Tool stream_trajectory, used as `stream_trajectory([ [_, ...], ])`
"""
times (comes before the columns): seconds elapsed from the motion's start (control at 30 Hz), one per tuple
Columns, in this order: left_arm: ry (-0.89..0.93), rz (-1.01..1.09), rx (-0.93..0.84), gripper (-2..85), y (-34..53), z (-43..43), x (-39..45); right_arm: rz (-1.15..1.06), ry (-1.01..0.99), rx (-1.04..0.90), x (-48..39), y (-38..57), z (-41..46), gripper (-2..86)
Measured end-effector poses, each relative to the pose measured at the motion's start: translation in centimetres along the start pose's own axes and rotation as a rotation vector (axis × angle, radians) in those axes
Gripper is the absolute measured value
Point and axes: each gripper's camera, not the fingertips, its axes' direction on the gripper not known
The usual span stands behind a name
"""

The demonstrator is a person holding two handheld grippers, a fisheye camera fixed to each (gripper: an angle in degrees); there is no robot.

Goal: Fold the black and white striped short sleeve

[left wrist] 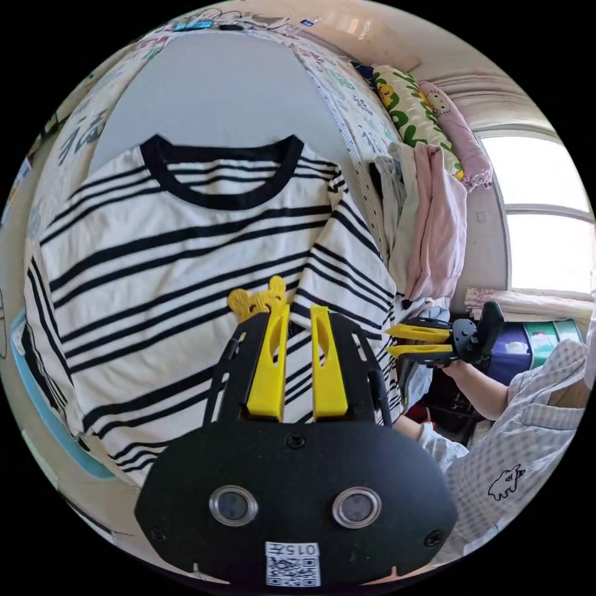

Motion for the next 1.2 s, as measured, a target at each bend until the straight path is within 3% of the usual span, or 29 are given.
stream_trajectory([
  [0.27, -0.041, -0.002, 0.062, -0.1, 1.8, 0.6, -1.6, -0.012, 0.110, -0.048, 1.0, -2.7, -10.7, 0.3],
  [0.63, 0.044, -0.102, 0.197, 0.9, 9.7, -2.3, -8.1, 0.059, 0.171, -0.211, 1.4, -7.4, -23.1, 4.8],
  [0.8, 0.160, -0.416, 0.475, 3.4, 19.7, -8.4, -18.1, 0.067, 0.173, -0.192, 0.3, -11.4, -31.7, 5.3],
  [0.97, 0.280, -0.921, 0.800, 7.4, 32.3, -10.7, -30.7, -0.072, 0.126, -0.087, -4.0, -24.7, -38.3, 5.4],
  [1.07, 0.409, -1.065, 0.872, 9.7, 34.9, -8.9, -35.1, -0.159, 0.025, -0.046, -7.6, -35.3, -39.8, 5.5],
  [1.2, 0.541, -1.109, 0.865, 9.4, 34.8, -6.5, -38.3, -0.249, -0.130, -0.034, -12.9, -47.7, -40.1, 5.5],
])
